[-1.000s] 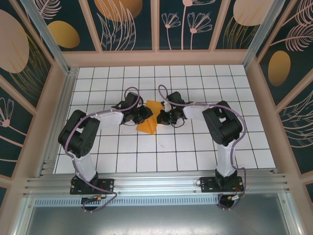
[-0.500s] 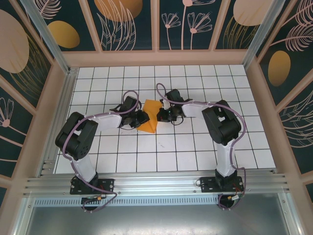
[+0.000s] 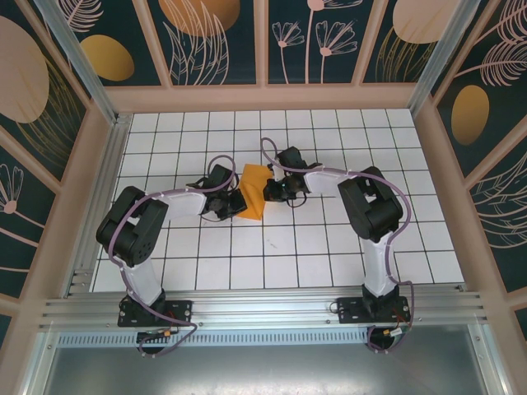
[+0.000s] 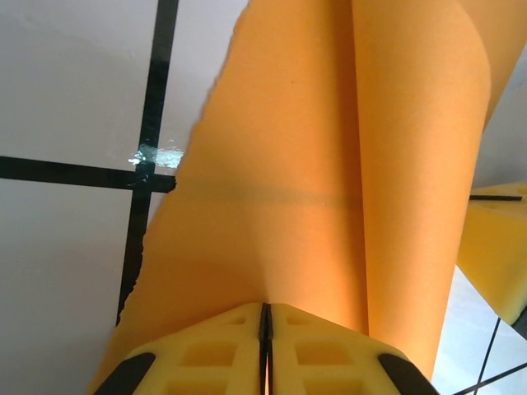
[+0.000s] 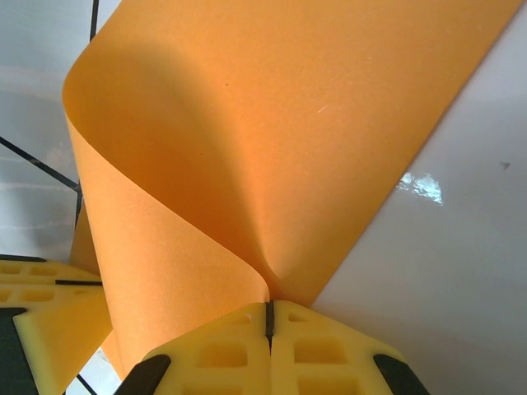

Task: Fold a paper plane with a square sheet of paper (pick it up from the middle)
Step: Fold the triangle a second time at the center of the table.

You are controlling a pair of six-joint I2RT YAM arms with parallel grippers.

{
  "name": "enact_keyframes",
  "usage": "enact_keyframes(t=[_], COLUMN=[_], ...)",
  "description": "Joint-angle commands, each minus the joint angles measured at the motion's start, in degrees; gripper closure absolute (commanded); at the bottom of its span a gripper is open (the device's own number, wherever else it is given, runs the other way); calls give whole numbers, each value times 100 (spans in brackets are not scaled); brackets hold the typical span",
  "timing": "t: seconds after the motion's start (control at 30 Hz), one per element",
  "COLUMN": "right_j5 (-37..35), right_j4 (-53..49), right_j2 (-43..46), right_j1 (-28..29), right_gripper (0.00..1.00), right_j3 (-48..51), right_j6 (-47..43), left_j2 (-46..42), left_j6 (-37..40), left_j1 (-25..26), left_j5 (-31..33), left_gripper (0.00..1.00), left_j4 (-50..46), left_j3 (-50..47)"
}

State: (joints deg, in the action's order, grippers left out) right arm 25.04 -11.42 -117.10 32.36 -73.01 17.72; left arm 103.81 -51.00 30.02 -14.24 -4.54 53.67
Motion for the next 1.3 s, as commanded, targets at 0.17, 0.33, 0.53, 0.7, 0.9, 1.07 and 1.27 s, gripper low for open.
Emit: enact_keyframes(t=[0.17, 0.33, 0.53, 0.7, 0.9, 1.07, 1.27], right_j5=[-262, -323, -267, -201, -262, -314, -324], right_j4=[-185, -157, -150, -174, -305, -321, -379], right_j2=[-118, -136, -175, -258, -391, -402, -379], right_j1=[-45, -55, -54, -58, -62, -54, -52], right_gripper=[97, 97, 97, 97, 97, 97, 97], right_j3=[-190, -213, -301, -378, -415, -411, -443], right_j6=[-169, -179, -215, -252, -285, -294, -318], left_j2=[192, 224, 267, 262, 197, 187, 87], left_j6=[225, 279, 319, 337, 376, 423, 418], left_j1=[38, 33, 39, 39, 39, 39, 37], left_j5=[140, 125, 122, 123, 99, 131, 75], left_gripper=[91, 92, 92, 92, 93, 93, 91], left_j4=[-393, -425, -459, -487, -504, -573, -561], left_j3=[78, 126, 150, 172, 172, 379, 558])
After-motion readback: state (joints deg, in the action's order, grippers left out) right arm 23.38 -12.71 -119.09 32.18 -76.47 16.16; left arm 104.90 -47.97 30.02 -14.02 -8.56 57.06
